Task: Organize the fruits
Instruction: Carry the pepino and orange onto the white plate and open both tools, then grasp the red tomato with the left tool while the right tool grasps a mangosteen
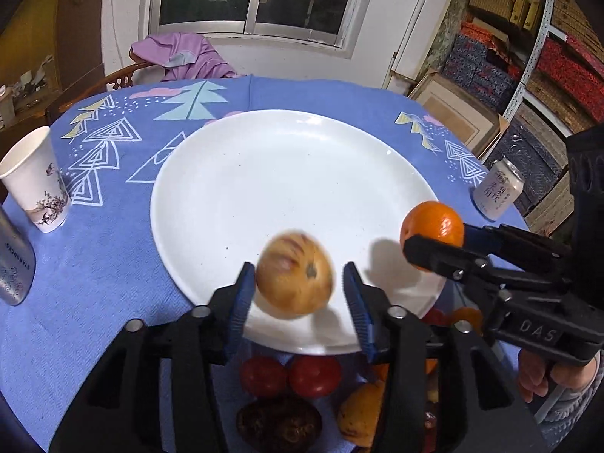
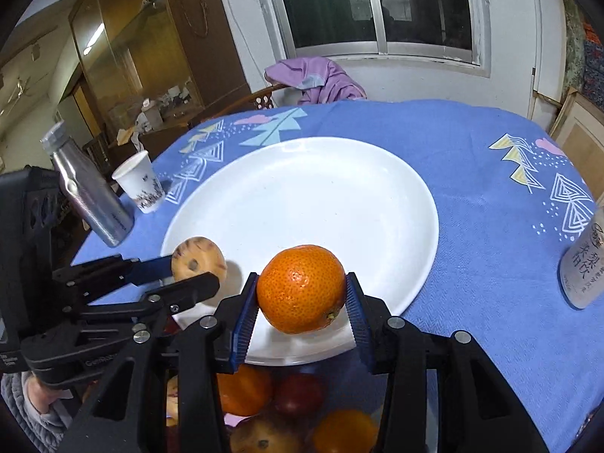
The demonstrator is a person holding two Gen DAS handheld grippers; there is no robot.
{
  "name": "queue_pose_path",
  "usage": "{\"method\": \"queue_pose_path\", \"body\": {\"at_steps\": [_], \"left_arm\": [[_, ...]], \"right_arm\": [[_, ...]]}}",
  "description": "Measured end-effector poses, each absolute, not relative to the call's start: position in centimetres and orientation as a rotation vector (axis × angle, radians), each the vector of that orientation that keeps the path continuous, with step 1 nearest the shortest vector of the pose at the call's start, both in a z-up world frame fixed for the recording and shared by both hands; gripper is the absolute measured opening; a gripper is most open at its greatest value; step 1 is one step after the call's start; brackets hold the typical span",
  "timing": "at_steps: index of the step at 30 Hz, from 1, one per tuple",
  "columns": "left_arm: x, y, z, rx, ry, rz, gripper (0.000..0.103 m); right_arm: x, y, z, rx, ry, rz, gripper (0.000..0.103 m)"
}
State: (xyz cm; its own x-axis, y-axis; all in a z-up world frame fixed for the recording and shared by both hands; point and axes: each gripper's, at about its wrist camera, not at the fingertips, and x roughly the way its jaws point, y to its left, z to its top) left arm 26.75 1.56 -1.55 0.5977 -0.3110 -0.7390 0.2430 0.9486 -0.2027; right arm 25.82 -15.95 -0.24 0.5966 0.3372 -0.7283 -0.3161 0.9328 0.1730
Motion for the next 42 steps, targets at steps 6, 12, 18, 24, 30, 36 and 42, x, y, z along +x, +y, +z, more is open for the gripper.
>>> {"method": "queue_pose_path", "body": {"at_steps": [6, 12, 18, 24, 30, 36, 42], "left_arm": [[26.5, 1.8, -0.8, -0.098, 0.848, -0.327, 0.071], [24.0, 5.9, 2.2, -0.185, 0.759, -0.265, 0.092], [18.7, 9.8, 2.3, -0.231, 0.708, -0.17, 0.099], [14.4, 10.6, -1.5, -0.231, 0.807, -0.118, 0.099], [10.9, 8.2, -2.6, -0.127, 0.821, -0.147, 0.099], [8.4, 5.6, -3.4, 0.043, 0.822, -0.149, 0.099], [8.3, 4.9, -3.7, 0.099, 0.821, -0.138, 0.099]], "right_arm": [[26.7, -16.3, -1.3, 0.028, 0.871, 0.366, 0.047], [24.9, -18.2, 2.7, 0.104, 0.763, 0.373, 0.06], [17.6, -21.0, 8.7, 0.133, 0.59, 0.394, 0.073], [9.0, -24.8, 5.8, 0.033, 0.476, 0.262, 0.092], [7.6, -27.5, 3.2, 0.048, 0.537, 0.22, 0.093], [7.5, -26.8, 3.3, 0.049, 0.537, 0.231, 0.097], [7.4, -26.6, 3.4, 0.048, 0.54, 0.234, 0.097]]}}
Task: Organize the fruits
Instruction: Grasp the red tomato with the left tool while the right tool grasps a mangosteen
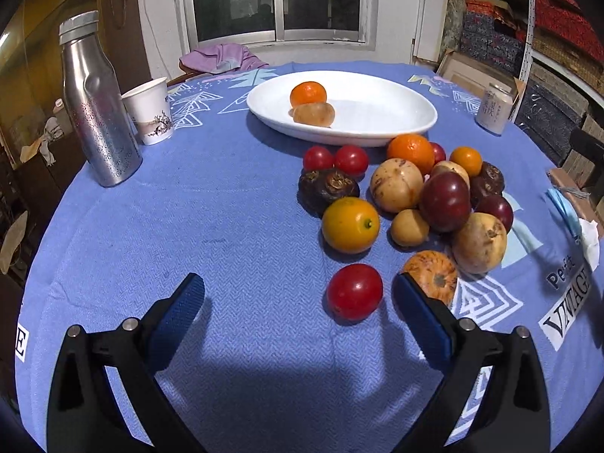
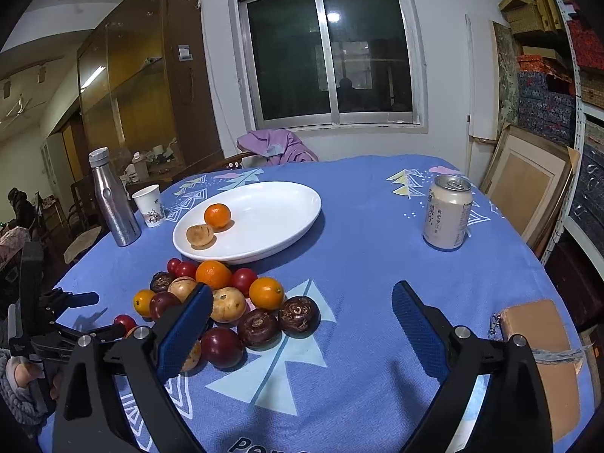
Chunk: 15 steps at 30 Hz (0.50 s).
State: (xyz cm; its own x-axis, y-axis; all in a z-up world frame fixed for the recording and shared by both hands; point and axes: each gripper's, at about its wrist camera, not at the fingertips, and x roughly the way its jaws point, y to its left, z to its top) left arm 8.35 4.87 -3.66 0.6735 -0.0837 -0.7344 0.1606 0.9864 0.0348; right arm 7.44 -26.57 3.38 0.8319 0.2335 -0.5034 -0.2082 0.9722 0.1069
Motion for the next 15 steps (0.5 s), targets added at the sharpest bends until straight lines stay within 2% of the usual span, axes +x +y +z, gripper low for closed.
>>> {"method": "queue_pose_path", "body": {"at_steps": [5, 7, 8, 9, 11, 14, 15], "left_arm": [[8.6, 4.2, -3.9, 0.158, 0.825, -0.136, 0.098], [8.4, 3.4, -3.9, 0.194, 0.817, -0.158, 0.086], [8.4, 3.0, -4.0, 0.207, 0.819, -0.175, 0.072], [8.5, 2.8, -4.2, 0.215, 0.829, -0.187, 0.064], [8.7, 2.6, -4.5, 0.211, 0.848, -0.215, 0.057], [9.0, 3.0, -4.5, 0.166, 0.856, -0.245, 0.054], [9.1, 3.1, -4.6, 0.154, 0.862, -0.257, 0.05]], "right_arm": [[7.6, -26.5, 3.3, 0.048, 0.548, 0.235, 0.097], [7.6, -26.5, 3.2, 0.046, 0.55, 0.234, 0.097], [7.6, -26.5, 3.2, 0.046, 0.552, 0.235, 0.097], [7.5, -26.6, 3.2, 0.047, 0.552, 0.236, 0.097], [7.6, -26.6, 3.2, 0.049, 0.552, 0.237, 0.097], [7.6, -26.6, 3.2, 0.05, 0.552, 0.238, 0.097], [7.6, -26.6, 3.2, 0.05, 0.552, 0.239, 0.097]]}}
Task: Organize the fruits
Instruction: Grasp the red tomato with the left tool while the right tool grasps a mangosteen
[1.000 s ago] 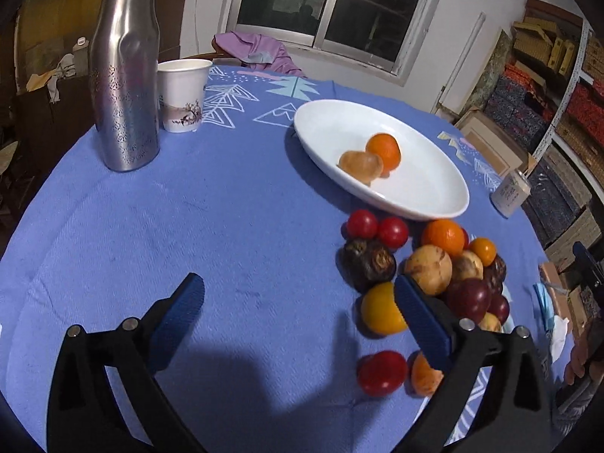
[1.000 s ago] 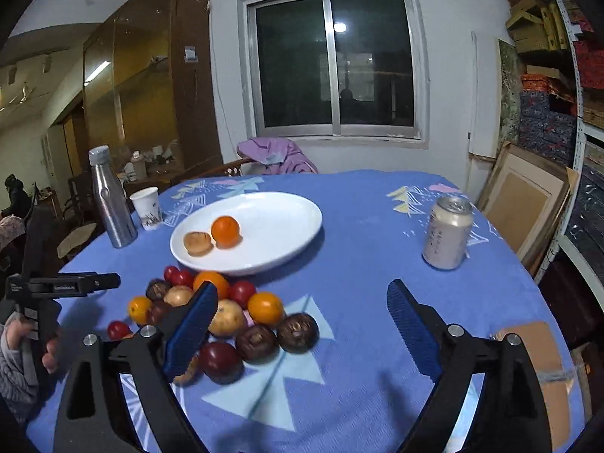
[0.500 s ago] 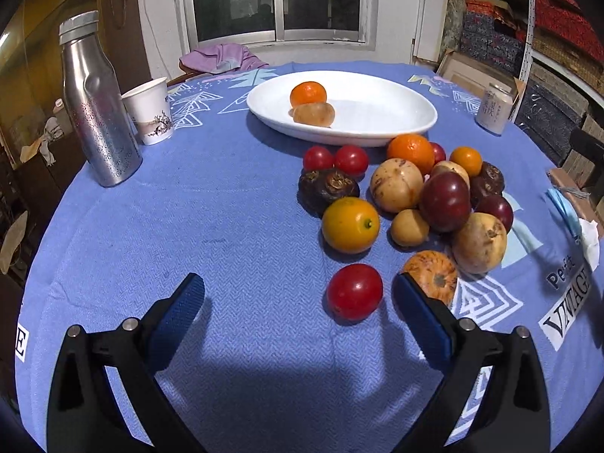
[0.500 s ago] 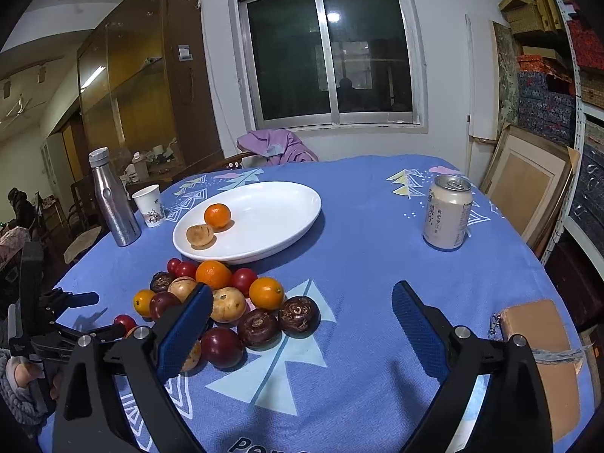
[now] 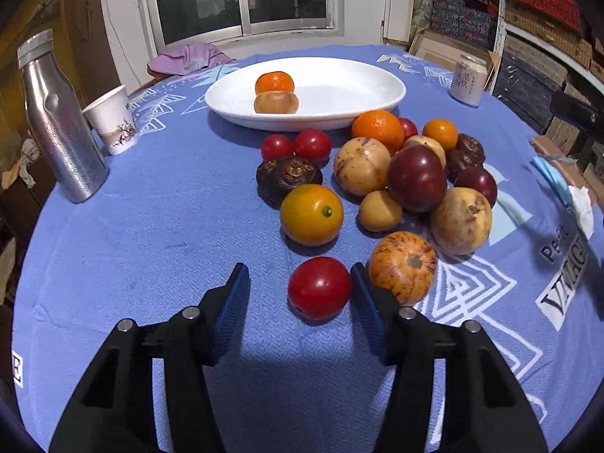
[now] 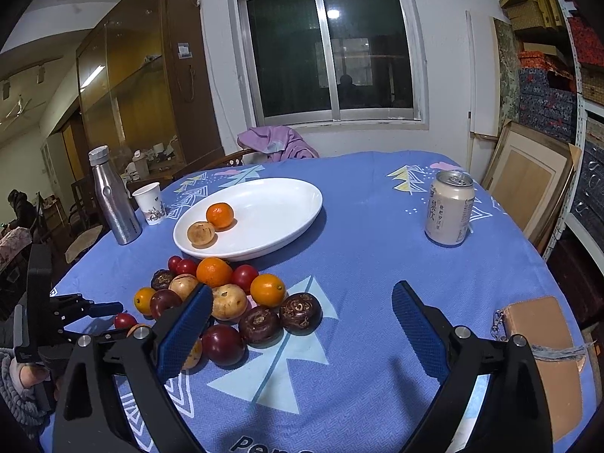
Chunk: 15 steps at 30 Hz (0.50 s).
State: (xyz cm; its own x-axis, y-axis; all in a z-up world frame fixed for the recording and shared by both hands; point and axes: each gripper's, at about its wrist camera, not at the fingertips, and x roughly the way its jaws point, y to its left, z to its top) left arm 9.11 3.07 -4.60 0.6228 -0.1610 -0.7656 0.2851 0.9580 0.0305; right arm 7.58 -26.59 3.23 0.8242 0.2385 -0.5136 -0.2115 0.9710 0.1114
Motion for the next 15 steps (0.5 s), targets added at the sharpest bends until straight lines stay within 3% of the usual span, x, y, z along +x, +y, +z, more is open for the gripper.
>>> {"method": "queue_pose_path", "body": {"at_steps": [7, 15], "left_arm": [[9.1, 2.5, -4.9, 0.145, 0.877, -0.304, 0.031], [8.4, 4.6, -3.0, 0.08, 0.801, -0.24, 0.031]], "right_arm": [[7.6, -26.4, 3.1, 0.043, 0.561, 0.248, 0.097], [8.2, -27.0, 2.6, 0.072, 0.59, 0.258, 0.095]]}}
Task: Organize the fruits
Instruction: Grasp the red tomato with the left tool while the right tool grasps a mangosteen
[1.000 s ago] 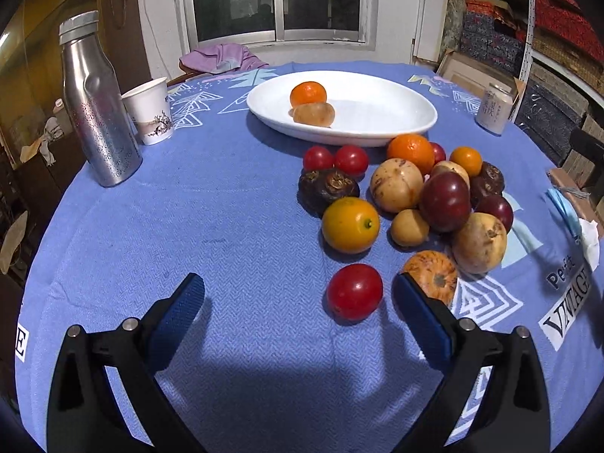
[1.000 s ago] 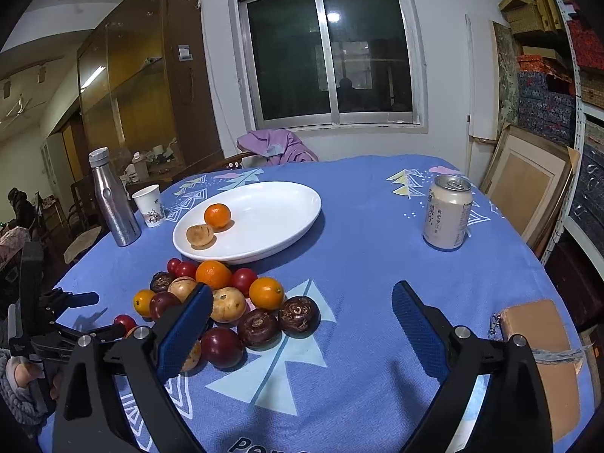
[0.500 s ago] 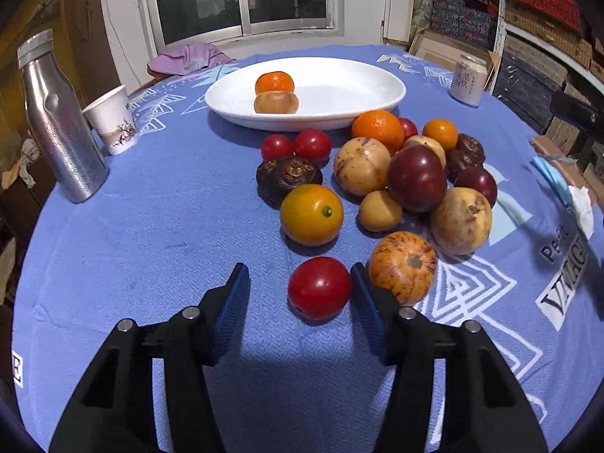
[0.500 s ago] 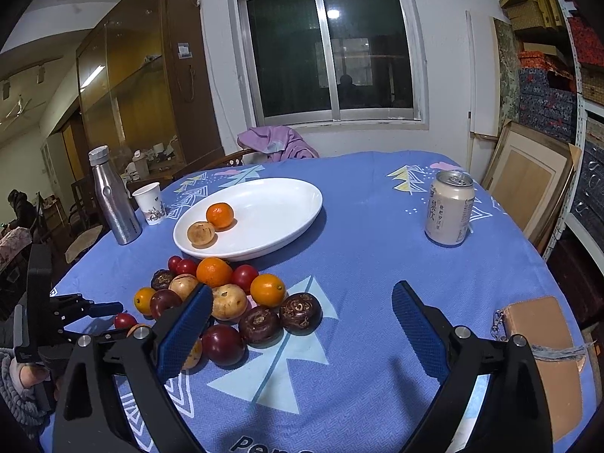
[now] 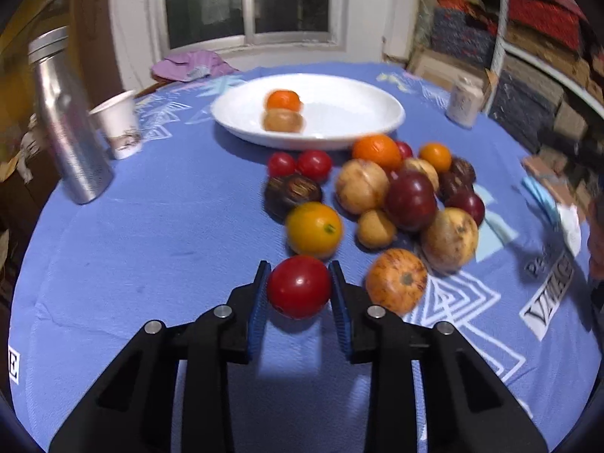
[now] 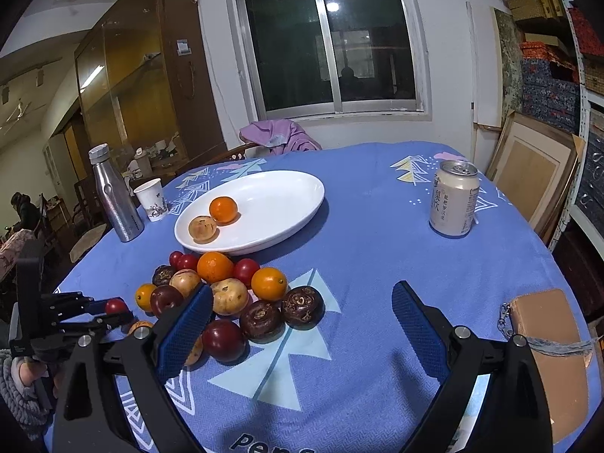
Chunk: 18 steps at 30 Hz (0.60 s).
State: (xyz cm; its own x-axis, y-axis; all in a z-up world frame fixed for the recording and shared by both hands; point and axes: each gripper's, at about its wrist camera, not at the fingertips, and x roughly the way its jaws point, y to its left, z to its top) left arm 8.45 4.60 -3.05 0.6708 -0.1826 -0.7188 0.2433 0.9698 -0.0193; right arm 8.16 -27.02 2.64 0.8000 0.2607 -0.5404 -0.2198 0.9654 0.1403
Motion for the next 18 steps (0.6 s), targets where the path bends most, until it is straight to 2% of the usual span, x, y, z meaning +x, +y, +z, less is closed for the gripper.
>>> {"method": "queue_pose_path", "body": {"at_steps": [4, 8, 13, 16, 18], "left_arm": [[9.0, 6.9, -2.7, 0.002, 0.801, -0.184, 0.031], [8.9, 6.3, -2.6, 0.029, 0.795, -0.199, 0.031], [8.7, 6.2, -2.4, 0.027, 0.784, -0.209, 0.031], [8.5, 6.2, -2.3, 0.014, 0.78, -0.219, 0.031], [8.5, 6.0, -2.3, 0.018, 0.779, -0.227, 0.031]], "right_arm": [[8.4, -26.0, 1.6, 0.068, 0.647, 0.337, 0.074], [8.1, -23.1, 0.1, -0.049, 0.692, 0.379, 0.062], [8.0, -20.9, -1.6, -0.15, 0.733, 0.377, 0.054], [9.2, -22.5, -1.8, -0.112, 0.754, 0.292, 0.048], [10.0, -24.0, -1.6, -0.06, 0.749, 0.245, 0.047]]}}
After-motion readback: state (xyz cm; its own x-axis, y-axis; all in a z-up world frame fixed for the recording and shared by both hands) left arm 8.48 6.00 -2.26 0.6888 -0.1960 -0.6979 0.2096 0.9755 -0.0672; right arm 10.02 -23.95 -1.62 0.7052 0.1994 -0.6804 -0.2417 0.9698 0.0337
